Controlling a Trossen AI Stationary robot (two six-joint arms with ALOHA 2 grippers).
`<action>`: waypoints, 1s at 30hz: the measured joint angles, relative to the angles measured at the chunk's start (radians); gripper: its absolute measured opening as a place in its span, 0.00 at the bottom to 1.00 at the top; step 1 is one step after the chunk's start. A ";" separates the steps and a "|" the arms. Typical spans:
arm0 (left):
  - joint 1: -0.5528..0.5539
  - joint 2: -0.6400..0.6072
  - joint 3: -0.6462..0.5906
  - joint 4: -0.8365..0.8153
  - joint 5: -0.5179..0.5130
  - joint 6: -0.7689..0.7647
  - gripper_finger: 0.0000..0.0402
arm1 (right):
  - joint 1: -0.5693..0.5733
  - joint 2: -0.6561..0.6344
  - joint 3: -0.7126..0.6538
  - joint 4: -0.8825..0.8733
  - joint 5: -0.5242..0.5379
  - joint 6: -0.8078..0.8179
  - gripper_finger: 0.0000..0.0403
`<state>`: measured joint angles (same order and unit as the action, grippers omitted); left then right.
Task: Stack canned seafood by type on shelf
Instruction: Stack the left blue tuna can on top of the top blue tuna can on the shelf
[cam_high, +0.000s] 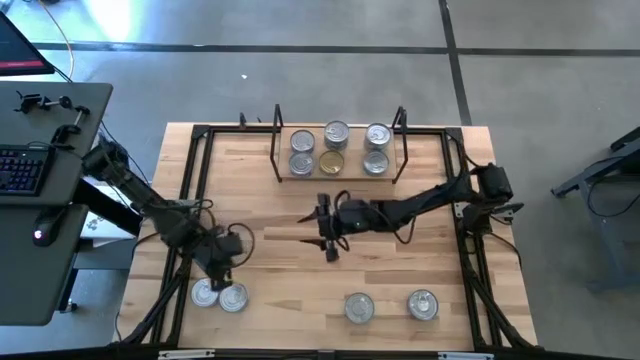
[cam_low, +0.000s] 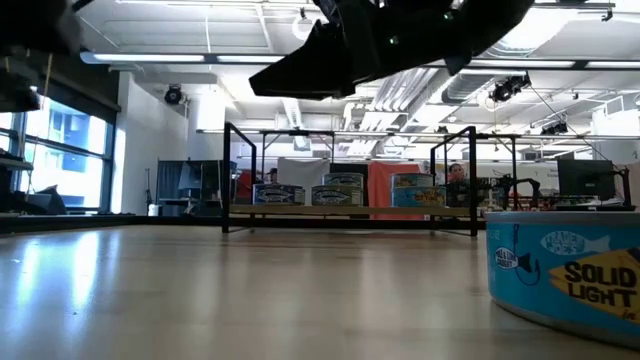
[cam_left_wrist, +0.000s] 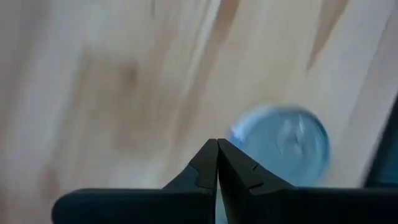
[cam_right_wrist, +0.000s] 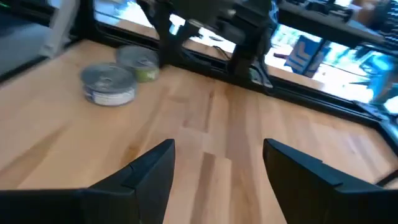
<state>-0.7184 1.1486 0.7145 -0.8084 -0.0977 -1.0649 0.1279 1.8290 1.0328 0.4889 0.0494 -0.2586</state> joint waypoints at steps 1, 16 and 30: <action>-0.028 0.003 -0.002 -0.003 0.023 -0.088 0.00 | 0.005 0.000 0.000 -0.006 0.024 -0.010 0.59; -0.376 0.130 -0.017 0.132 0.062 -0.816 0.00 | 0.043 -0.079 0.000 -0.407 0.445 -0.006 0.59; -0.223 0.222 -0.017 0.135 -0.107 -0.435 0.00 | 0.076 -0.112 0.000 -0.482 0.500 0.018 0.59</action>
<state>-0.9416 1.3710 0.6979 -0.6731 -0.2052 -1.4998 0.2039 1.7172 1.0325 0.0073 0.5492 -0.2405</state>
